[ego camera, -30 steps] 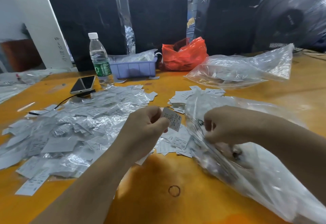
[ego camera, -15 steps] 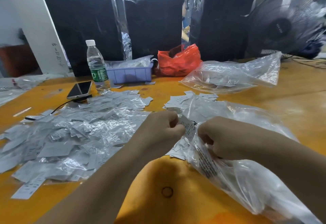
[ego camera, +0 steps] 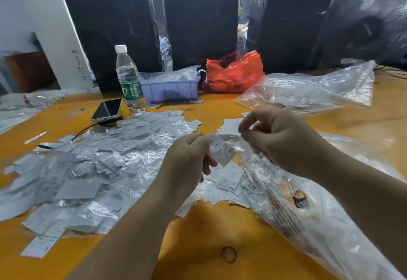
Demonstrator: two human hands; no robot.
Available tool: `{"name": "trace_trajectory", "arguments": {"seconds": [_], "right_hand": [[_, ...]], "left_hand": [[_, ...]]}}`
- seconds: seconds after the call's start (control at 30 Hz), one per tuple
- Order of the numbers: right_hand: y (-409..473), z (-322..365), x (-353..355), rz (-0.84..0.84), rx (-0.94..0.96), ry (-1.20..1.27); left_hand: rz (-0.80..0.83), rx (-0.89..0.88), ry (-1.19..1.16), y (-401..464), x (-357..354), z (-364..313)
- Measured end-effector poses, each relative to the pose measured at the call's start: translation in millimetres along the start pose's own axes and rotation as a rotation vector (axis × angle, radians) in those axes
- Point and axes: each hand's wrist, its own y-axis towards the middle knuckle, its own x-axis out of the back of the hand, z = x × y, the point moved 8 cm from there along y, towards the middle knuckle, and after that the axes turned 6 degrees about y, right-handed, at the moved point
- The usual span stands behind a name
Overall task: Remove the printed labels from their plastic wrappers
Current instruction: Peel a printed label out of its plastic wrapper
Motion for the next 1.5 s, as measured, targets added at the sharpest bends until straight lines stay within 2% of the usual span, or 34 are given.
{"name": "trace_trajectory", "arguments": {"seconds": [0.3, 0.47, 0.6, 0.83, 0.93, 1.07, 1.13, 1.27, 1.5], "right_hand": [[30.8, -15.1, -41.5, 0.07, -0.125, 0.499], [24.3, -32.8, -55.7, 0.158, -0.235, 0.695], [17.4, -36.8, -60.7, 0.27, -0.269, 0.706], [18.8, -37.8, -62.2, 0.308, -0.264, 0.749], [18.8, -39.3, -61.1, 0.297, -0.251, 0.753], [17.1, -39.2, -59.1, 0.279, -0.243, 0.72], [16.0, -37.7, -58.9, 0.274, -0.228, 0.704], [15.0, -37.1, -55.4, 0.246, -0.216, 0.693], [14.8, -34.0, -51.0, 0.271, -0.191, 0.661]], "left_hand": [[-0.044, 0.039, -0.061, -0.2, 12.3, 0.8], [-0.081, 0.035, 0.018, -0.4, 17.3, 3.5], [-0.113, 0.018, 0.108, -1.7, 19.1, 2.4], [-0.139, -0.005, 0.248, -2.4, 19.3, 2.0], [-0.139, 0.001, 0.22, -1.3, 20.8, 2.9], [-0.02, 0.063, 0.019, -0.4, 11.5, 4.3], [0.011, 0.028, 0.047, 0.8, 7.9, 2.4], [-0.031, -0.058, 0.072, 1.9, 10.7, -1.7], [-0.094, -0.04, 0.038, 2.0, 12.1, -2.9]]}}
